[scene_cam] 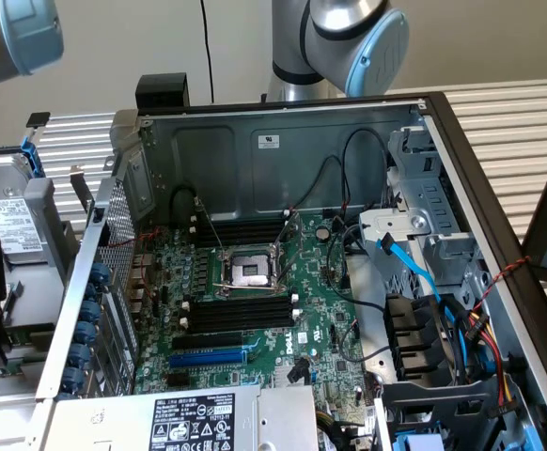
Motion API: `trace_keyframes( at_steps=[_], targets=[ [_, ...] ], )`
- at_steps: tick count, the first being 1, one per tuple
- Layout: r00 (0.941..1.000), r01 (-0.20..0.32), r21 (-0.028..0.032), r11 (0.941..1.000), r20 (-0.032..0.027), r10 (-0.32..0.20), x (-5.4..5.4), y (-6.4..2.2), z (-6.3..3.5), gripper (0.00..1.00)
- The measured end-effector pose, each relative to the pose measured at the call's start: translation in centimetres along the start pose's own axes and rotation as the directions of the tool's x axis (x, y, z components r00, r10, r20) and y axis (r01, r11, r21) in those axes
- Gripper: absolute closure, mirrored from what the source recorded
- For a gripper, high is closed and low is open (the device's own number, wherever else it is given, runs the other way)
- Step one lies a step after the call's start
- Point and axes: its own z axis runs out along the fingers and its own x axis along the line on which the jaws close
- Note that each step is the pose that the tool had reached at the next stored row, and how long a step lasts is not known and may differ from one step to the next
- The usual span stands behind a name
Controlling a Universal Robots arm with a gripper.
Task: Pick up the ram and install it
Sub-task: 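Pick up the ram and move it above insertion slot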
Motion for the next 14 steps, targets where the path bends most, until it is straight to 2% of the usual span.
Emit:
trace_keyframes(
  at_steps=[2,4,6,8,11,14],
  targets=[
    [1.0000,0.002,0.0071,1.0000,0.0008,-0.002,0.0,0.00,0.16,0.76],
    [1.0000,0.002,0.0091,1.0000,0.0034,-0.002,0.0,0.01,0.34,0.76],
    [1.0000,0.002,0.0106,0.9999,0.0035,-0.002,0.0,0.02,0.59,0.76],
    [1.0000,0.002,0.0146,0.9999,0.0033,-0.002,0.0,0.04,0.86,0.76],
    [1.0000,0.001,0.0244,0.9997,0.0039,-0.001,0.0,0.05,1.13,0.76],
    [1.0000,0.001,0.0246,0.9997,0.0057,-0.001,0.0,0.06,1.12,0.76]
  ],
)
